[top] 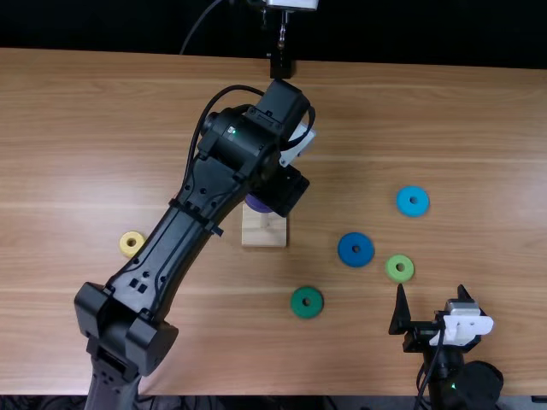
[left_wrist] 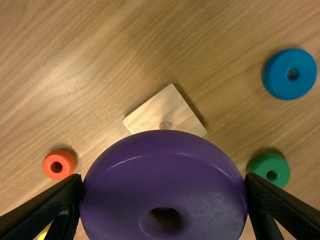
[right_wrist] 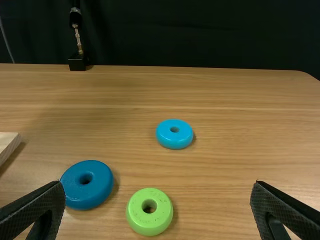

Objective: Build the Hanoi tower: stack the rings onto the peg from bottom to top in this color order: purple, dark blue, light blue, dark green, light green, yellow, orange.

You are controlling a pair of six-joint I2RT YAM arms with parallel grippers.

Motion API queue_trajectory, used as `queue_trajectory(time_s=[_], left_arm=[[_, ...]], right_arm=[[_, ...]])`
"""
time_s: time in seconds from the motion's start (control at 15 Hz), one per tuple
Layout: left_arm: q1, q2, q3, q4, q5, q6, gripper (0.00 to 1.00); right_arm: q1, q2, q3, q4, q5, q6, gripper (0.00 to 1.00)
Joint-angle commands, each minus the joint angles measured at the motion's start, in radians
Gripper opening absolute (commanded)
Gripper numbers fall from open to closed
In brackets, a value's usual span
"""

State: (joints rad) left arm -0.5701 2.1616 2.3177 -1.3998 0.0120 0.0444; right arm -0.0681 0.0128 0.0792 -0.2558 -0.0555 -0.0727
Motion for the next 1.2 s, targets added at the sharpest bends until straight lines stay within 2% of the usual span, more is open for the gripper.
queue_trajectory(time_s=[0.0, 0.13, 0.2, 0.27, 0.4, 0.93, 1.07, 1.13], left_arm=[[-0.008, 0.029, 0.026, 0.001, 0.01, -0.011, 0.12], [-0.01, 0.03, 0.023, 0.001, 0.01, -0.013, 0.14], [-0.01, 0.033, 0.025, 0.001, 0.01, -0.011, 0.21], [-0.01, 0.033, 0.025, -0.001, 0.008, -0.011, 0.39], [-0.01, 0.033, 0.023, -0.014, 0.008, -0.011, 1.0], [0.007, 0.015, 0.02, 0.01, 0.006, -0.009, 1.0], [0.026, -0.082, 0.009, 0.087, 0.005, -0.008, 1.0], [0.058, -0.151, -0.029, 0.165, -0.001, -0.009, 1.0]], right_arm=[[-0.015, -0.013, -0.065, -0.073, 0.004, 0.003, 1.0], [-0.015, -0.013, -0.065, -0.073, 0.004, 0.003, 1.0], [-0.015, -0.013, -0.065, -0.073, 0.004, 0.003, 1.0], [-0.015, -0.013, -0.065, -0.073, 0.004, 0.003, 1.0], [-0.015, -0.013, -0.065, -0.073, 0.004, 0.003, 1.0], [-0.015, -0.013, -0.065, -0.073, 0.004, 0.003, 1.0], [-0.015, -0.013, -0.065, -0.073, 0.004, 0.003, 1.0], [-0.015, -0.013, -0.065, -0.073, 0.004, 0.003, 1.0]])
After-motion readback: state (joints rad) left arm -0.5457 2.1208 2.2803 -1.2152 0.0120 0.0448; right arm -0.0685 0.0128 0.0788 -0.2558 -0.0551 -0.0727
